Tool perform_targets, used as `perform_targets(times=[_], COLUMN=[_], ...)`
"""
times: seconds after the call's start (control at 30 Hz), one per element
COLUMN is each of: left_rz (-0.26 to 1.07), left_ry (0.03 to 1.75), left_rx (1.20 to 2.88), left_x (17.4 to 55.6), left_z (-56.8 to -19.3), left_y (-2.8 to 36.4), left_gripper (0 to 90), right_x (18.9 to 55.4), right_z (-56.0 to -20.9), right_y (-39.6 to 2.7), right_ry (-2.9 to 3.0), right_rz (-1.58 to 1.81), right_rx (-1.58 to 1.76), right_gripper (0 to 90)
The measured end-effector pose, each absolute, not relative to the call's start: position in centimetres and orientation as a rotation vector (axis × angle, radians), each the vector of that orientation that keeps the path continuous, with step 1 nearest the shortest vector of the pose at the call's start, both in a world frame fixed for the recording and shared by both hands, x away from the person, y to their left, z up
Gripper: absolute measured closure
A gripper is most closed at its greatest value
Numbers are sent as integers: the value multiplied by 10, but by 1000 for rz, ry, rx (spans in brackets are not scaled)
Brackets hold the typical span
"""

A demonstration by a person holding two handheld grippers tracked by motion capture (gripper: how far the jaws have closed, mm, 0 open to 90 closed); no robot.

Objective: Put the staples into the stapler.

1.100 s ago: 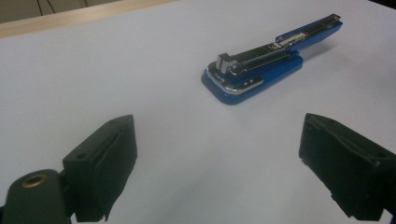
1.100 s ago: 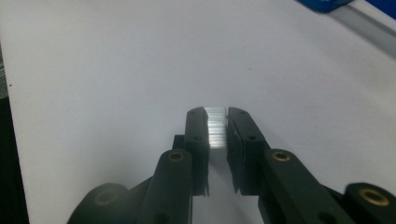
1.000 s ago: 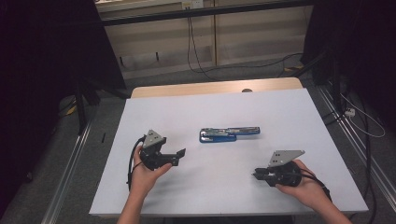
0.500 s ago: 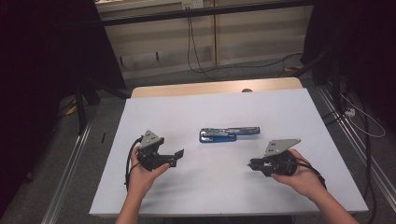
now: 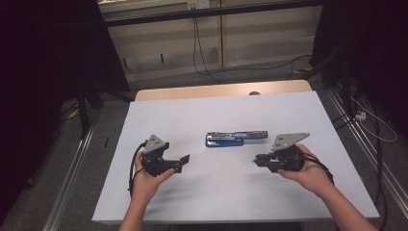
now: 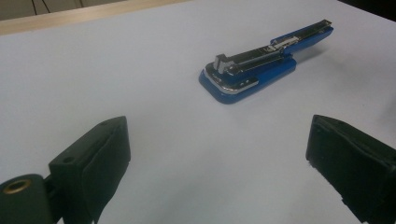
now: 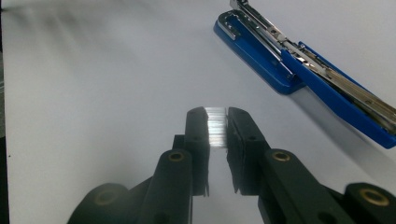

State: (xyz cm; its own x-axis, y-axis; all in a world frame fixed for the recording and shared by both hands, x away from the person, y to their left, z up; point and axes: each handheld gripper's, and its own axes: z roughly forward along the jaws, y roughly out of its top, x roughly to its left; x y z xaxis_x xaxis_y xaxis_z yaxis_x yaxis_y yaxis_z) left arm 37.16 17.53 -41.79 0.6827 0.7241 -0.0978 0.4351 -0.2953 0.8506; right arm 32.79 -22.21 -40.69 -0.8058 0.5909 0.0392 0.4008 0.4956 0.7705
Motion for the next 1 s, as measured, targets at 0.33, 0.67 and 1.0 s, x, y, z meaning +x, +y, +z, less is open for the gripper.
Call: perform_targets(times=[0.33,0.67,1.0], left_rz=[377,371,364], left_ry=[903,888,888], left_rx=[1937,1940,1936], left_x=[372,371,371], left_z=[-418,-418,-418], left_y=[177,178,179], left_gripper=[66,52,51], right_x=[338,347,355], right_z=[-404,-402,-401], right_y=[-219,-217,-214], right_ry=[2519,2534,2547], right_rz=[1197,1178,1167], right_rx=[838,815,796], right_gripper=[790,790,790])
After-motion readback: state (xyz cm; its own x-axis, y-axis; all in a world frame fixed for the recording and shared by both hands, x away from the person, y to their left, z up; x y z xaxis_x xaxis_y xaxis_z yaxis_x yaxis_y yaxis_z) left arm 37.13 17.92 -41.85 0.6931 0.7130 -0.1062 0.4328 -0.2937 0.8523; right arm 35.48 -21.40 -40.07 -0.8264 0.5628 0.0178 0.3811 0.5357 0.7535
